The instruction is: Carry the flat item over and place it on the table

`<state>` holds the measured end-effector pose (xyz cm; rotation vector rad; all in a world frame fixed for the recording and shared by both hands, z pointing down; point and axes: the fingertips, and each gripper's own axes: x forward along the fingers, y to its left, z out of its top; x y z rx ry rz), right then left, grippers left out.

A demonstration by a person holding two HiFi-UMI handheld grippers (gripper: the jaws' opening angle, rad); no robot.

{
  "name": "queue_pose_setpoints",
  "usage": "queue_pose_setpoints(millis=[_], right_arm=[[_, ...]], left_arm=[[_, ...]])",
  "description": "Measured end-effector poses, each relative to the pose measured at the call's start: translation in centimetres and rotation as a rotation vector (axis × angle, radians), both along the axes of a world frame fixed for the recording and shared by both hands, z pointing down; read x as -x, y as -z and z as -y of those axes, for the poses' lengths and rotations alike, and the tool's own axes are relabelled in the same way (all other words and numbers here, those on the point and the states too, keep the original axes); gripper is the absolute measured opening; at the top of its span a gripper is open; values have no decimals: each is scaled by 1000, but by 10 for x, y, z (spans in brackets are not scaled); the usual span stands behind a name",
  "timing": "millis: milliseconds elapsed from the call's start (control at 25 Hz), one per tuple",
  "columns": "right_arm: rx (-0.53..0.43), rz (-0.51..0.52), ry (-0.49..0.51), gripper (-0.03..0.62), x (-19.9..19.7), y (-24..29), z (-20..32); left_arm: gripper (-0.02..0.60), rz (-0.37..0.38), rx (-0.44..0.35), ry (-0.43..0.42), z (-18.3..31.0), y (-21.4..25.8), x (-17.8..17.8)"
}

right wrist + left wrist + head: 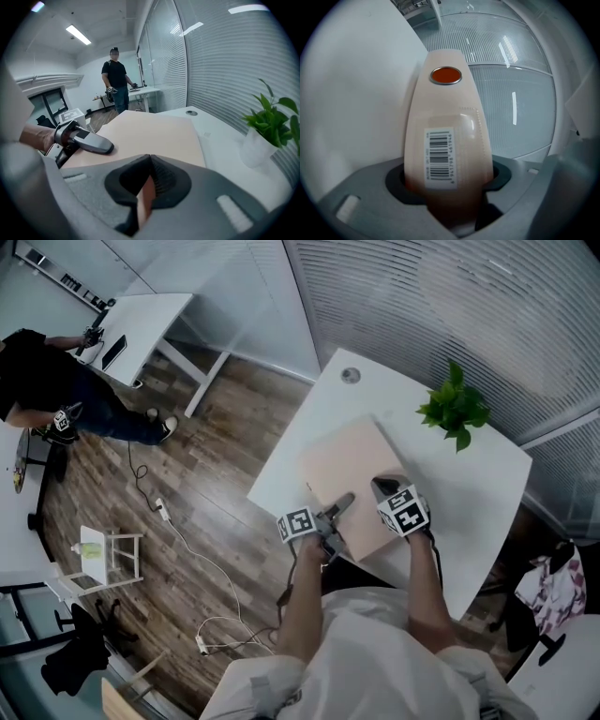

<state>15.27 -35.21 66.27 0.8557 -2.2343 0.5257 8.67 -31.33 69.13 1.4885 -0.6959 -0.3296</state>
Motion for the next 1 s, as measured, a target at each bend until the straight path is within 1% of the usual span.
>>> queue_pose_setpoints(millis=[120, 200, 320, 440, 560, 800, 1000], right_arm=[[-28, -12, -6, 2, 0, 1, 7], [-54, -15, -18, 3, 3, 3, 9], [-66, -9, -52, 2, 3, 1, 11], [-57, -12, -64, 3, 0, -1, 12], [-51, -13, -65, 2, 3, -2, 12], [-45, -22, -73, 2, 3, -3, 12], [-45, -19, -72, 3, 4, -4, 11]], left_arm=[[307, 38, -33, -5, 7, 2, -1], [311, 75, -38, -3, 9, 5, 2], [328, 119, -11, 5, 10, 3, 9], [339, 133, 11, 15, 11, -2, 8], [348, 154, 35, 24, 6, -4, 19], [353, 240, 30, 21, 0, -5, 28], [357, 300, 33, -2, -6, -7, 30]])
